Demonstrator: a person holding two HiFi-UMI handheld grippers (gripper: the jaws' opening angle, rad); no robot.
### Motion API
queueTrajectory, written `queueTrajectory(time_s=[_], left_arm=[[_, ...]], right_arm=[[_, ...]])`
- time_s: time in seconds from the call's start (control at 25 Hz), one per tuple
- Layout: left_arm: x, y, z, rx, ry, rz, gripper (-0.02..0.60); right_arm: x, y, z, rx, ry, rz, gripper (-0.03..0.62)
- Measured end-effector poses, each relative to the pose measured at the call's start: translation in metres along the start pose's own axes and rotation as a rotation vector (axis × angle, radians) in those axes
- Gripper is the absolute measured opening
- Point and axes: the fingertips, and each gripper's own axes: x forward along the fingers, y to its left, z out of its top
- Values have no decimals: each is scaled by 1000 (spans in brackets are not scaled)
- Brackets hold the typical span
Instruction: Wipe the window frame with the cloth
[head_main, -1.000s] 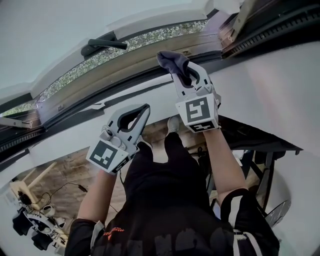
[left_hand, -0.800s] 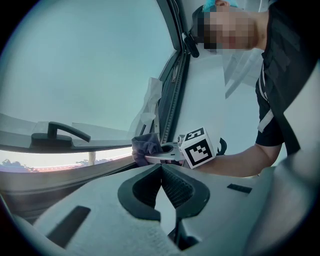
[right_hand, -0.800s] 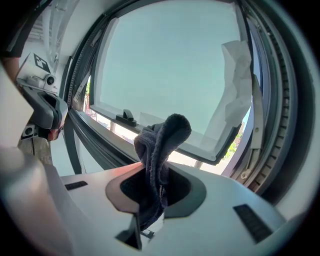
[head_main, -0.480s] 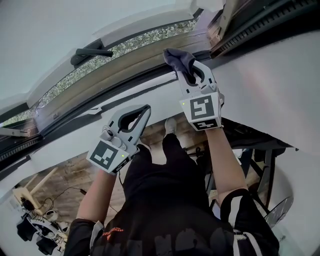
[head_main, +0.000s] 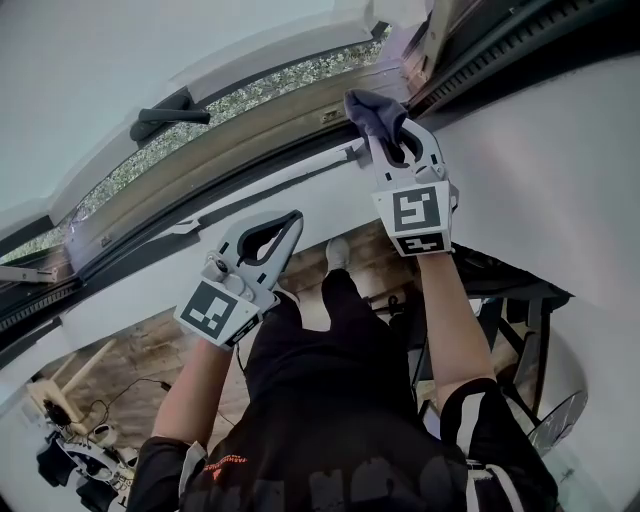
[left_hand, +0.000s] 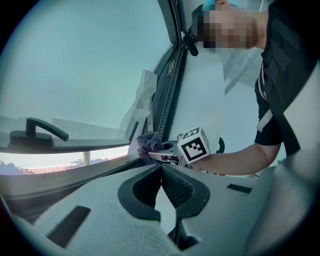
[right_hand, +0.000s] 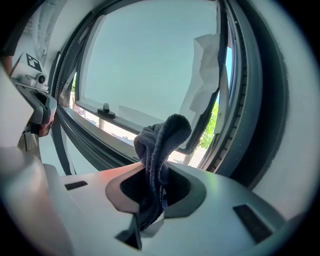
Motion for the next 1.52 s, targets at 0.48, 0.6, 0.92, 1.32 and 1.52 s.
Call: queueTrajectory(time_s=[0.48,0.6,0.92,1.32,1.52], left_arm=[[10,-1,2,0,-6,-10,20],[5,0,4,-14,-7,-2,20],[-50,22,6,-19,-79,87,20],[-183,67,-12,-70,-138,292,20],[-254,83,-26,-108,-153,388,20]], right_arm=[[-3,-27,-11,19,27,-64,61],[-4,-26,-5,16,20,-67,61],[-2,41,57,-24,-68,47,61],[15,222,137,-110,-164,321,61],[15,319,164,-149,-190,459,61]])
